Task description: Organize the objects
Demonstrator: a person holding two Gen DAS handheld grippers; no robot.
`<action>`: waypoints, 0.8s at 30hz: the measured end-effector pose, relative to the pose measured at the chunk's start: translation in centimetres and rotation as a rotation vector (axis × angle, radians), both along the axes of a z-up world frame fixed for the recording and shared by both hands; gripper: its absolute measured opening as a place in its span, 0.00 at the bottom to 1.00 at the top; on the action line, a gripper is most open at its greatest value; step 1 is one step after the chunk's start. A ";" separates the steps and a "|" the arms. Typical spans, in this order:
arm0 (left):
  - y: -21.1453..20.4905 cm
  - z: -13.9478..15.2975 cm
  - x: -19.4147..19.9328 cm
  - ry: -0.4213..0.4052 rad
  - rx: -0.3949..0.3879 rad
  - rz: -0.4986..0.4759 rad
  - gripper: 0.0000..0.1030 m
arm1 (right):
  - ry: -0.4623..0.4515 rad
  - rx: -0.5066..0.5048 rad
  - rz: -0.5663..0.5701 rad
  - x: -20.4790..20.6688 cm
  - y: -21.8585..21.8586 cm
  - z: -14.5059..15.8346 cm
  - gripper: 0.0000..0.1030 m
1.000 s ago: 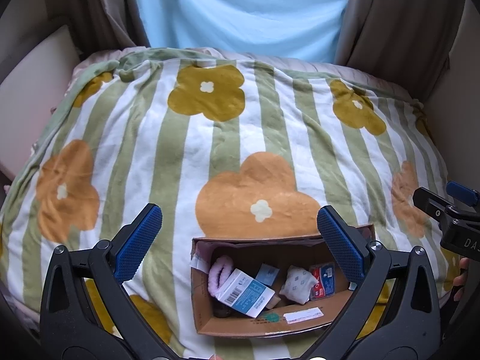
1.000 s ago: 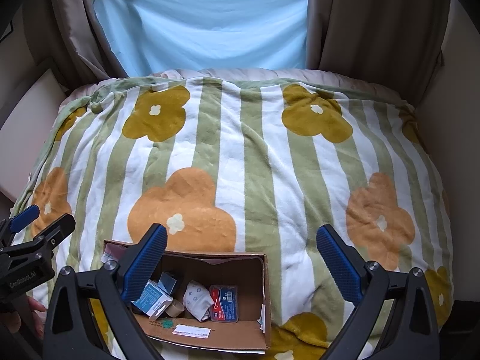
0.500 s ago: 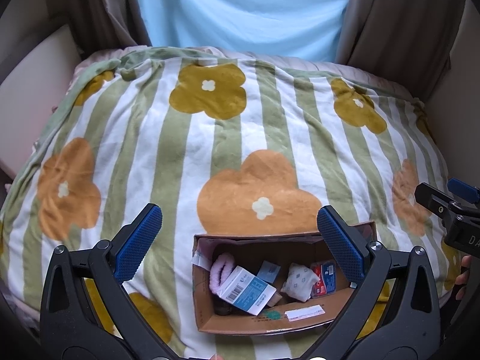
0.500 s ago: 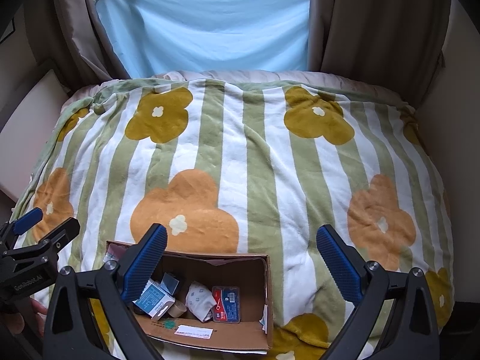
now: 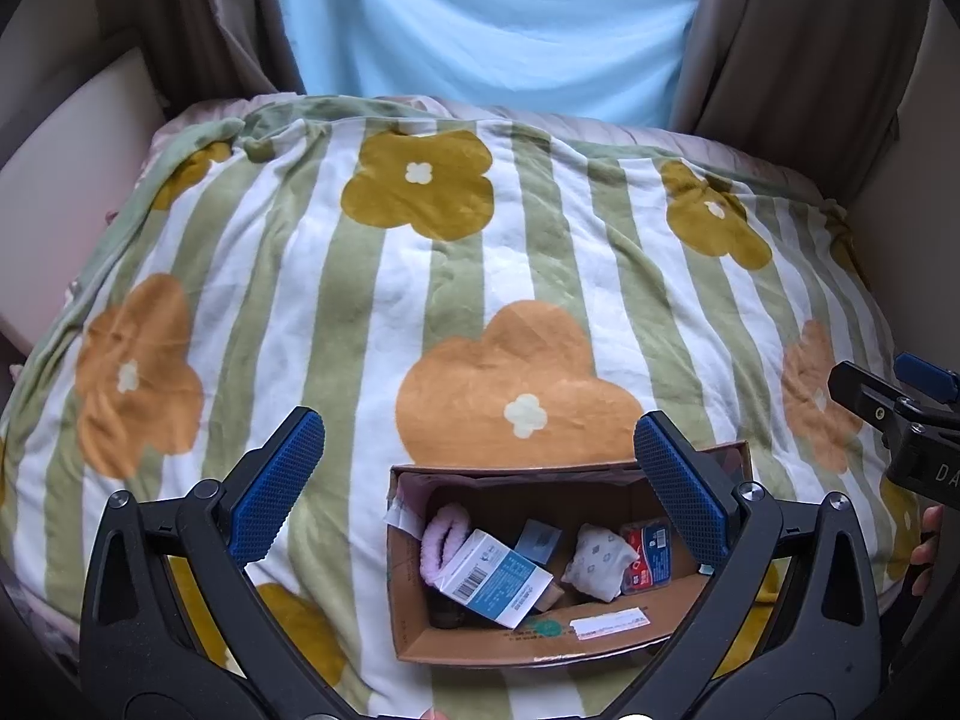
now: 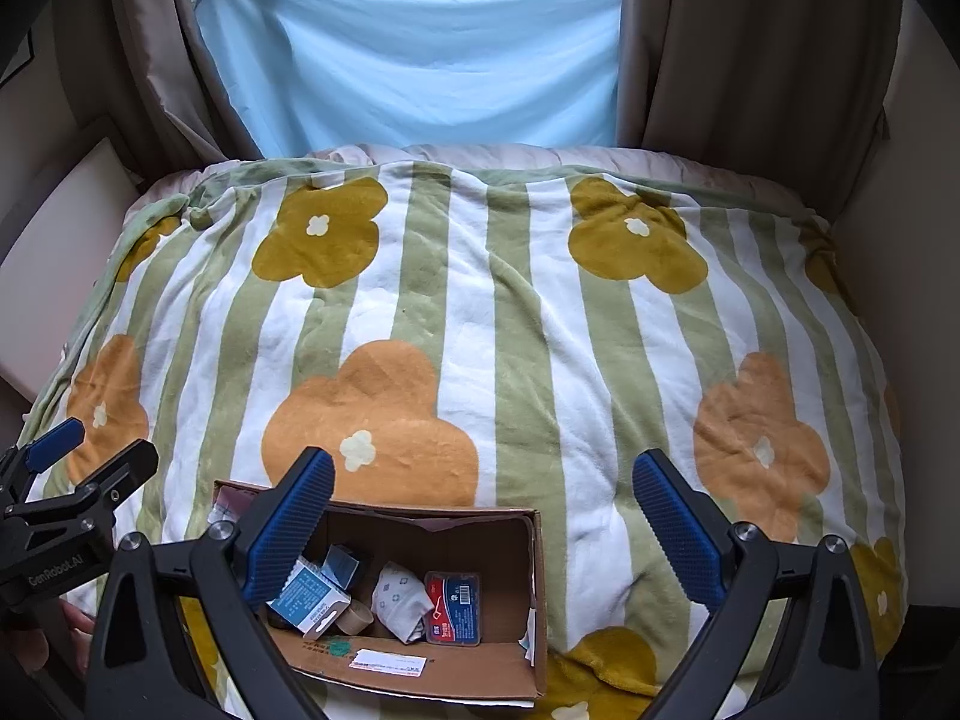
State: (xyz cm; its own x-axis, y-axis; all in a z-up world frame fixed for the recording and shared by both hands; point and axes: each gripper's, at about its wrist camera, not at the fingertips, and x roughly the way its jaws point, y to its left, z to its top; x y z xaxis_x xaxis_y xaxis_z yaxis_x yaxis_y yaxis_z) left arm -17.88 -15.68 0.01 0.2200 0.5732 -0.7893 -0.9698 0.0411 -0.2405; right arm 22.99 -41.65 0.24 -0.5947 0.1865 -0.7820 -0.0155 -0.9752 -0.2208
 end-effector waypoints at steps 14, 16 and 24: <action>-0.2 0.5 -0.4 0.003 0.010 -0.002 1.00 | 0.000 0.000 0.003 0.0 -0.2 0.1 0.96; -0.2 0.3 -0.4 0.001 0.008 -0.001 1.00 | -0.001 0.000 0.003 0.1 -0.2 0.1 0.96; 0.2 0.6 -0.5 0.007 0.007 0.008 1.00 | -0.002 0.000 0.005 0.0 -0.4 0.0 0.96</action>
